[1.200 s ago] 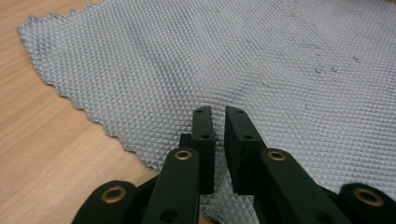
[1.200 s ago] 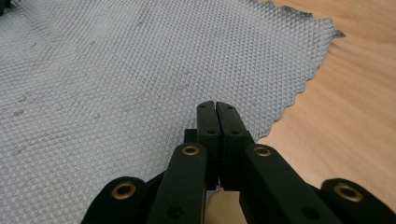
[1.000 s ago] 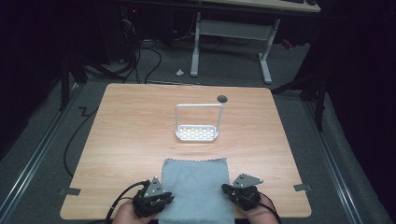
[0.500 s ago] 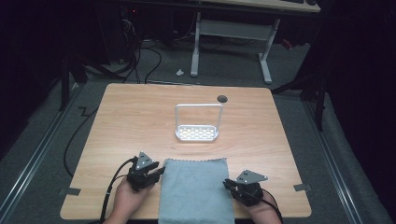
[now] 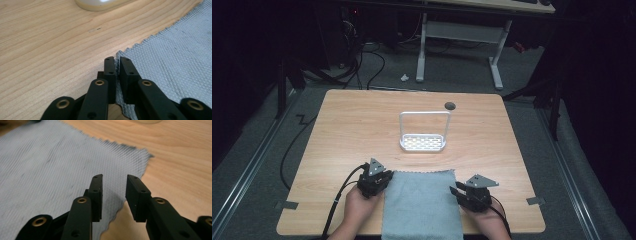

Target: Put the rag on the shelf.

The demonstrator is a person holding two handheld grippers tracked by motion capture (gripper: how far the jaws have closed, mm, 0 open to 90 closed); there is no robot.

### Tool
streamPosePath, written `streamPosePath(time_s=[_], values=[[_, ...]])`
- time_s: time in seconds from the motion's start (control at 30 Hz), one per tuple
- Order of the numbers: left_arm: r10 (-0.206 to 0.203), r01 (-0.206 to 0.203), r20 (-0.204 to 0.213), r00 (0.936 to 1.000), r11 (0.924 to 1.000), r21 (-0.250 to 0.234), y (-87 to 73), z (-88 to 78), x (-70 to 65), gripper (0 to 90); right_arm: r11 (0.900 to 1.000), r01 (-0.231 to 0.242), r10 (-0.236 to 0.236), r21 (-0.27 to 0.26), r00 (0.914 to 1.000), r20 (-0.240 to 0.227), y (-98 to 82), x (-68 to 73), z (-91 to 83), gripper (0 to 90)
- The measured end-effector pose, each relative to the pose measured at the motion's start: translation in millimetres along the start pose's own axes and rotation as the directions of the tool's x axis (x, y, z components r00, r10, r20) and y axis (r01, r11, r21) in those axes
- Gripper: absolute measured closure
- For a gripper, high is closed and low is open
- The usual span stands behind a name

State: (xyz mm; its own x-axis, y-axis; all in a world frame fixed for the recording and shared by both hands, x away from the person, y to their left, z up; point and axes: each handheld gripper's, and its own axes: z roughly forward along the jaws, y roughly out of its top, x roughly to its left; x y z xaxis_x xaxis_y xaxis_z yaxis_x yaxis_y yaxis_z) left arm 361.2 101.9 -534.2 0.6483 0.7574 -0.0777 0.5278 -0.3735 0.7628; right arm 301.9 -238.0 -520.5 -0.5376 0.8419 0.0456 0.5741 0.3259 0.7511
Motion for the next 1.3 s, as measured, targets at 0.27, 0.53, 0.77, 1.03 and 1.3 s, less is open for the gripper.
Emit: streamPosePath(time_s=[0.27,0.53,0.77,1.03,1.3], values=[[-0.007,0.007,0.007,0.9999,1.0000,-0.001,-0.6,-0.9,1.8,86.4,0.999,-0.048,0.048,0.011,0.9979,0.043,34.3,-20.5,25.5,57.5],[-0.025,0.025,0.022,0.9994,0.9997,0.000,-0.7,-0.7,3.4,87.0,0.998,-0.046,0.043,0.039,0.9973,0.059,30.1,-25.4,37.7,59.9],[-0.032,0.032,0.028,0.9991,0.9995,0.000,-0.7,-0.7,4.3,87.0,0.999,-0.024,0.022,0.040,0.9991,0.036,28.3,-23.3,42.0,74.6],[-0.042,0.042,0.037,0.9984,0.9991,-0.002,-1.1,-1.9,5.7,88.2,1.000,0.015,-0.014,-0.009,0.9983,0.057,27.1,-16.6,34.2,89.4],[-0.038,0.040,0.057,0.9977,0.9980,-0.048,-2.4,-8.1,4.4,88.3,0.999,0.027,-0.025,-0.037,0.9981,0.056,19.4,-11.9,27.5,89.4]])
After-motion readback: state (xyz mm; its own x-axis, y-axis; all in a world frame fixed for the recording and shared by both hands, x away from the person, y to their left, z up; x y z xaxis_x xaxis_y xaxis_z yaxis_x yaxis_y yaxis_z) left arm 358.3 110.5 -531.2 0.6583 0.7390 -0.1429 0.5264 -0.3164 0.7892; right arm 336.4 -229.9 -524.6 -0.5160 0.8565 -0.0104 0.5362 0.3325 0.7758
